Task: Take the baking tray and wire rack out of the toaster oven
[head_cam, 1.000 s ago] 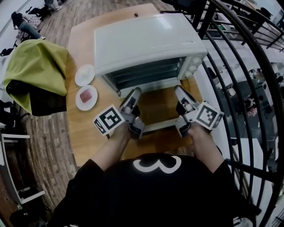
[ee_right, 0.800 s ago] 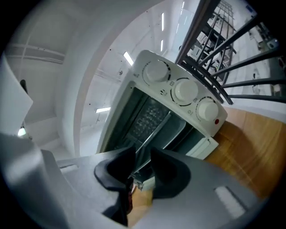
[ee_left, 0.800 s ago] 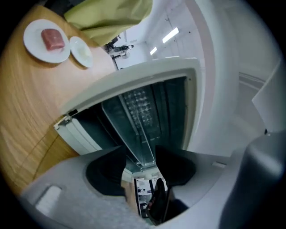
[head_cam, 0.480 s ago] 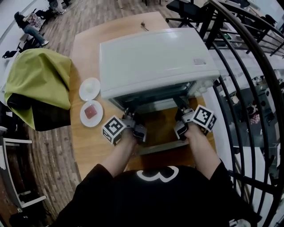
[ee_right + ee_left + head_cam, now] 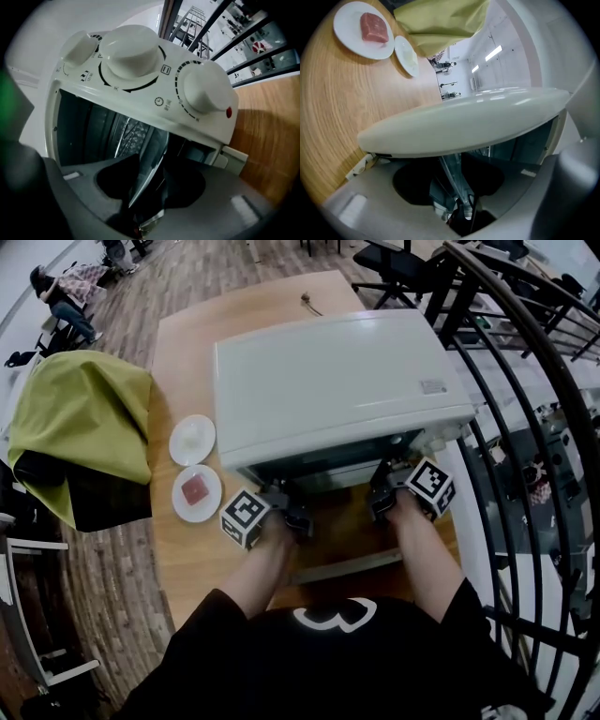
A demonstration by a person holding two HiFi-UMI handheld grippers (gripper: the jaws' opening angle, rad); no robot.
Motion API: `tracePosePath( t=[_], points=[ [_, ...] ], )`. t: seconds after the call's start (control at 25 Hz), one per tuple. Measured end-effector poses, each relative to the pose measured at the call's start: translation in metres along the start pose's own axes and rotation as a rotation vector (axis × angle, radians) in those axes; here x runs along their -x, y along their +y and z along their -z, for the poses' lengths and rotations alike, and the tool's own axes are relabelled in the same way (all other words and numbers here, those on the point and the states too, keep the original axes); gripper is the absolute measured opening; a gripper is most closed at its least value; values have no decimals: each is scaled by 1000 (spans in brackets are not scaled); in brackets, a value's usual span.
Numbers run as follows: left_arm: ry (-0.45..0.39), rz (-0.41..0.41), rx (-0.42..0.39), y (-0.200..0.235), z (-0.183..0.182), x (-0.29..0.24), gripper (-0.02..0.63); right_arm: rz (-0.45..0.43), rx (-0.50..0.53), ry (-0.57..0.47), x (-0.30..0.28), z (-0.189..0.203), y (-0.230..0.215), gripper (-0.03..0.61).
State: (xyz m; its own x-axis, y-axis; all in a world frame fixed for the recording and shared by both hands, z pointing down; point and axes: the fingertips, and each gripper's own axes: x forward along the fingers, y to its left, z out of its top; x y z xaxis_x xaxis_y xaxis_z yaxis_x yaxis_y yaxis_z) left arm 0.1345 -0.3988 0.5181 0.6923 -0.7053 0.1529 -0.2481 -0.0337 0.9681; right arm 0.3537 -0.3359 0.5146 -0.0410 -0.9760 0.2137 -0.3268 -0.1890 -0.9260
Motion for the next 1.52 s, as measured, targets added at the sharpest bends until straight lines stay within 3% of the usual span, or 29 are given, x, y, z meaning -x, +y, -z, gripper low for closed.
tracePosePath(
  t=[0.2, 0.32, 0.84, 1.52],
  points=[
    [7, -12, -1, 6, 1, -3, 124, 5, -47, -39, -8, -3, -7, 149],
    [7, -25, 9, 11, 2, -2, 100, 20, -63, -42, -9, -5, -13, 105],
    [29, -65, -1, 9, 7, 4, 97, 4, -101, -14, 2, -3, -14, 94],
    [44, -110, 8, 15, 43, 65, 95, 5, -100, 35, 69, 23, -28, 93]
  ],
)
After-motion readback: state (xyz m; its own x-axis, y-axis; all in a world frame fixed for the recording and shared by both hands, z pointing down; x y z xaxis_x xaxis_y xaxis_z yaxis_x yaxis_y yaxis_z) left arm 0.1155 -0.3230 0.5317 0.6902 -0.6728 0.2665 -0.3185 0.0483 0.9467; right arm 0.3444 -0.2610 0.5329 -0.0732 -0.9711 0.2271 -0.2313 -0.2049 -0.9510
